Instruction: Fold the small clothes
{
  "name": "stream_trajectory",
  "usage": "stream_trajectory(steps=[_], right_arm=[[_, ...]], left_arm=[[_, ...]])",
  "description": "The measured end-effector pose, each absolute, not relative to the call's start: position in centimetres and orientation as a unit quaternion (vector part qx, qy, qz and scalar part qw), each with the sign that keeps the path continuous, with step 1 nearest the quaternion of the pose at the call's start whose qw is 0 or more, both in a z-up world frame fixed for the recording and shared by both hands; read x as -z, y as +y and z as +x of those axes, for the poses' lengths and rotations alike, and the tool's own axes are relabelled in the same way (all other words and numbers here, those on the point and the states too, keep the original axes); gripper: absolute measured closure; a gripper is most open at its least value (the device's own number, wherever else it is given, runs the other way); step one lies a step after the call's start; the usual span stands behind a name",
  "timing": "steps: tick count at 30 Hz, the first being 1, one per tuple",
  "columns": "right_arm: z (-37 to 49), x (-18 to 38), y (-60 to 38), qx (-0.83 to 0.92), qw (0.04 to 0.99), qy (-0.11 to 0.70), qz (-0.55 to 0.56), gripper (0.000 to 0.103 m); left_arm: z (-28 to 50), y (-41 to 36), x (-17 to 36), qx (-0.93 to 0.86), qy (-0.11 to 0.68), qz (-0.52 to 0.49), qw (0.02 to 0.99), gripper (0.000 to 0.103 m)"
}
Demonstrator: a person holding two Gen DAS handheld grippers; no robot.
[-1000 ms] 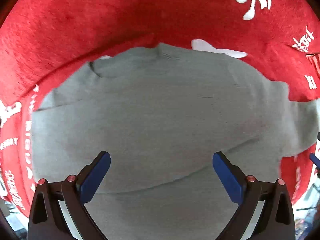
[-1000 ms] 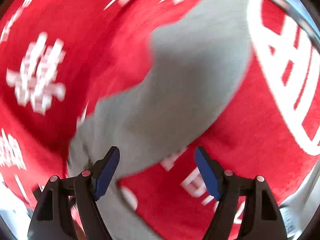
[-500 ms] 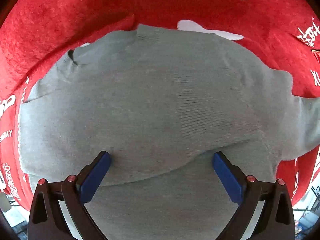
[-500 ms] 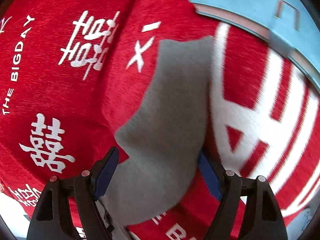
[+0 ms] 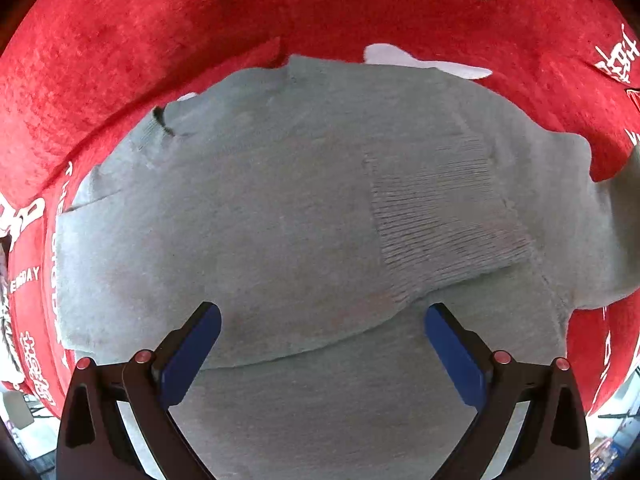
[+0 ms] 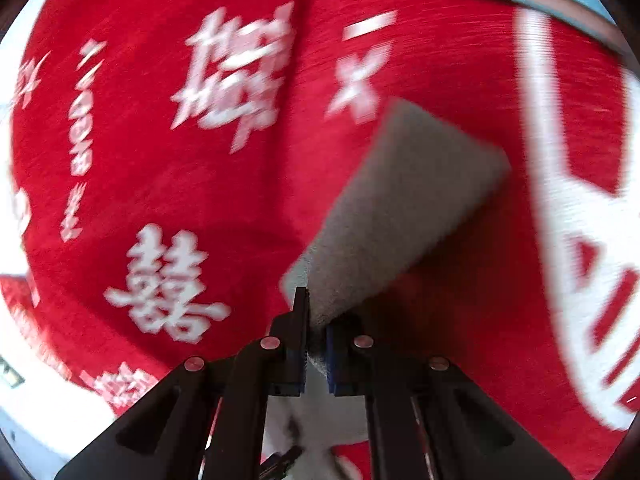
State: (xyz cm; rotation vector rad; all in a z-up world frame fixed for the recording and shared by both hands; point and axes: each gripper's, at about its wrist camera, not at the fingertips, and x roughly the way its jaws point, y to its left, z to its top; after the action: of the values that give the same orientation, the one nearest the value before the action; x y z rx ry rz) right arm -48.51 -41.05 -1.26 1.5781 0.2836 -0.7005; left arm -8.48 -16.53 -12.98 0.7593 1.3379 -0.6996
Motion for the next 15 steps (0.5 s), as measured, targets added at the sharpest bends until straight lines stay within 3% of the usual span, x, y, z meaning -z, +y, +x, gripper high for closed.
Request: stream_trajectory(steps=[4, 9, 15], right_arm=[[-41.5, -2.1, -40.3, 0.241, 0.699, 0.150, 0.657, 0.095], [-30.8, -5.9, -36.9, 0.179, 0.772, 0.241, 0.560, 0.095], [-19.3, -4.1, -29.8, 0.119, 0.784, 0.361, 0.491, 0.095]], left_arm=[[-7.0, -14.9, 12.9, 0.305, 0.595, 0.325, 0.668, 0.000], [-3.6, -11.9, 13.1, 0.299, 0.605, 0.306, 0.671, 0.000], [1.3, -5.9, 13.0, 0.269, 0.608, 0.285, 0.691, 0.000]])
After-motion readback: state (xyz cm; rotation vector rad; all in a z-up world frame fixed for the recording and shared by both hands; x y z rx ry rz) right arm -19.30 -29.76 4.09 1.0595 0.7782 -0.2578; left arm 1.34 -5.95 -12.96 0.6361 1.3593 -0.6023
